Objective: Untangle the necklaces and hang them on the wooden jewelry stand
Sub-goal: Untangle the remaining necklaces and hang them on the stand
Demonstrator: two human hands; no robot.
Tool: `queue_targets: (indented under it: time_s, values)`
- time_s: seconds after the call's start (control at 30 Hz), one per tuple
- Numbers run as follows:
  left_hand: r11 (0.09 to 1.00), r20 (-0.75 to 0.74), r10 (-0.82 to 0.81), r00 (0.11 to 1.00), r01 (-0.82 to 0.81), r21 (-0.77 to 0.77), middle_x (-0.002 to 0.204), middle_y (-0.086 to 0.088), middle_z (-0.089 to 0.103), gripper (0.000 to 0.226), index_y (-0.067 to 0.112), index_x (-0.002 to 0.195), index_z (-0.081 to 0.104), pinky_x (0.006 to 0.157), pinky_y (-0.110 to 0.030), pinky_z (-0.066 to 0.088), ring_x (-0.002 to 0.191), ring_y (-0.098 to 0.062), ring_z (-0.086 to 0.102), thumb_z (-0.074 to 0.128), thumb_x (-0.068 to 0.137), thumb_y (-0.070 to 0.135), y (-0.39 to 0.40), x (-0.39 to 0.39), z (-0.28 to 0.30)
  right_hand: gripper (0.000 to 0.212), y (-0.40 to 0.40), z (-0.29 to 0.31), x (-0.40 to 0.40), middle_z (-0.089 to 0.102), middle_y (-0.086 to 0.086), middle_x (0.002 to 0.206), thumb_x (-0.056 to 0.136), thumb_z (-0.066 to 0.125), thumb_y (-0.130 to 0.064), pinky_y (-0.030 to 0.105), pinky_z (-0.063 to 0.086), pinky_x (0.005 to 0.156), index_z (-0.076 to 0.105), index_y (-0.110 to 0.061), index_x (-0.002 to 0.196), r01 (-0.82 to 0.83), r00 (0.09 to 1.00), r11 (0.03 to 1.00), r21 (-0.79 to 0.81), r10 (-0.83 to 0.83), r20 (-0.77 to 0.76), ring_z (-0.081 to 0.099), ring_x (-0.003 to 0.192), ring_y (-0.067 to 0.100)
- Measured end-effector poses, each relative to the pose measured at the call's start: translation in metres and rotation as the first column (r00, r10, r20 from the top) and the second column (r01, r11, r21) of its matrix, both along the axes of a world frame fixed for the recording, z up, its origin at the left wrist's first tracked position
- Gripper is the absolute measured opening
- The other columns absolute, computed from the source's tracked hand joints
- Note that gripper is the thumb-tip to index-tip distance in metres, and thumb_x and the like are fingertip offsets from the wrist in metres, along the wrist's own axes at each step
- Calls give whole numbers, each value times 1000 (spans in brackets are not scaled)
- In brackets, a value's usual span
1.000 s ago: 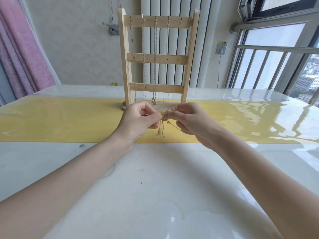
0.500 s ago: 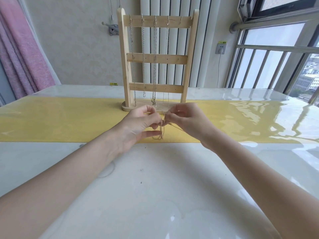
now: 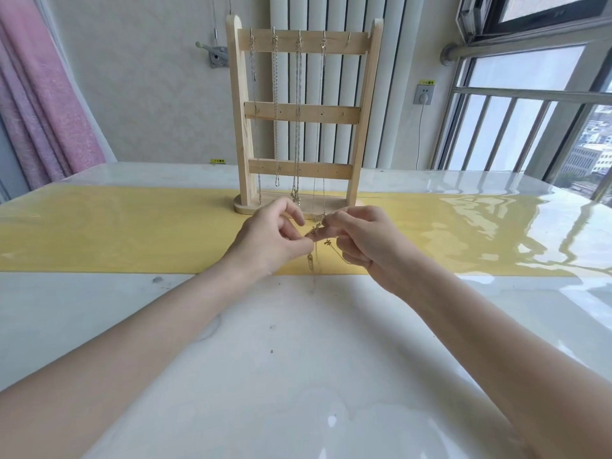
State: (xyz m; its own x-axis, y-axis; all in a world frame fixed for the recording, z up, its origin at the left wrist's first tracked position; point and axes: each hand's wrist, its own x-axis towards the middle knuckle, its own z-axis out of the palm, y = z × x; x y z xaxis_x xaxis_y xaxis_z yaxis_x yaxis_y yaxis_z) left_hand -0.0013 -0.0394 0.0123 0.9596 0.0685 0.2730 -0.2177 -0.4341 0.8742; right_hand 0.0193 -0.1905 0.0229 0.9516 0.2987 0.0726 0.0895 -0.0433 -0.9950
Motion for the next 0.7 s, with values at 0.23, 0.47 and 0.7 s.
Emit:
queue_targets:
  time_s: [0.23,0.47,0.7]
  values:
    - [993,39,26,999,-30,113,65,8,61,20,25,73,62,65,-22,45,60,-7,54,66,77,7,-4,0,-9,16,0,0,1,59,6,63,94,45,-5,18,17,36,52,-6,79,-42,991,999,6,42,-130,19,35,8]
    - [760,-267,-301,916,62,-647,68,3,54,24,14,66,50,85,-30,45,74,-15,54,42,86,5,-2,-2,6,23,0,-3,4,51,1,49,93,39,-3,17,15,37,42,-9,71,75,997,990,-120,-76,-3,22,33,8]
    - [800,-220,-255,942,78,-594,55,5,43,22,14,68,47,81,-29,47,48,-8,48,48,90,8,-8,-5,5,19,2,-4,7,51,2,57,96,36,-5,16,15,36,44,-9,79,118,993,992,-40,-116,35,23,31,7]
